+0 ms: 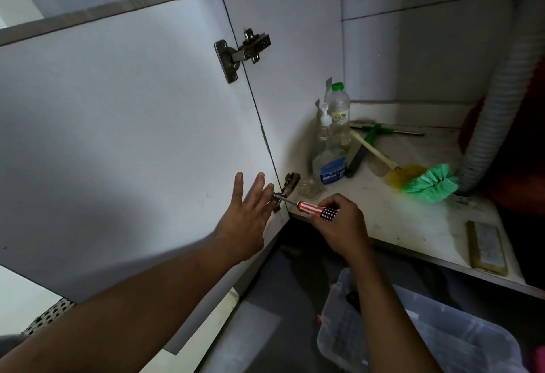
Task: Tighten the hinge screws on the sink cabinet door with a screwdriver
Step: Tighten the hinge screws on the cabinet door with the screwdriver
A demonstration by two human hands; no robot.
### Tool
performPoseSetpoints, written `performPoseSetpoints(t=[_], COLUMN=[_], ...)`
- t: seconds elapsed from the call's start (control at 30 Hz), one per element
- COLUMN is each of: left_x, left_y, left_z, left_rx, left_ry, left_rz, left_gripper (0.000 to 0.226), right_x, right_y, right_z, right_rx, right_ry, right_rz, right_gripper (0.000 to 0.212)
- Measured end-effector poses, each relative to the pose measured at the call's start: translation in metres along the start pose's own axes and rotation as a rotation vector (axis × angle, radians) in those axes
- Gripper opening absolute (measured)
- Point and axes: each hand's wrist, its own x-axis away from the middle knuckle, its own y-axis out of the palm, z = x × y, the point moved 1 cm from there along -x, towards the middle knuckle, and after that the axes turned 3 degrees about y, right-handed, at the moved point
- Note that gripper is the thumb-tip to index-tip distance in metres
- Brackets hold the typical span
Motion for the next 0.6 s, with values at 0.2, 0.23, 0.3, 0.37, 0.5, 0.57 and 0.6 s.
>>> performPoseSetpoints(t=[0.2,0.23,0.3,0.37,0.5,0.57,0.6], left_x=[0.0,-0.001,-0.001,-0.001,-0.001,-0.002,-0.001], left_y=[0.0,0.001,0.0,0.0,-0.001,0.0,0.001], left_z=[0.0,0.001,0.001,0.001,0.001,0.0,-0.001], left_rx=[-0.012,-0.014,-0.013,-0.005,-0.01,-0.011,-0.011], left_ry=[0.002,0.004,0.008,0.009,0.008,0.008,0.004], left_rz=[0.004,0.004,0.003,0.005,-0.005,0.002,0.002], left_gripper=[0.092,0.092,0.092,0.092,0.094,0.093,0.093], right_x=[0.01,0.009,0.003,-0.003,-0.007,-0.005,-0.004], right_y=[0.01,0.01,0.008,0.006,0.002,0.004,0.005], right_z=[-0.005,-0.006,-0.01,-0.014,-0.011,-0.008,-0.008], right_rx=[0.336,0.277,0.148,-0.02,-0.273,-0.304,-0.29], right_ry=[-0.156,-0.109,0.016,0.218,0.541,0.53,0.49], right_rz=[0.108,0.079,0.022,-0.05,-0.178,-0.21,-0.226], right_gripper=[0.03,0.028,0.024,0.025,0.03,0.03,0.029])
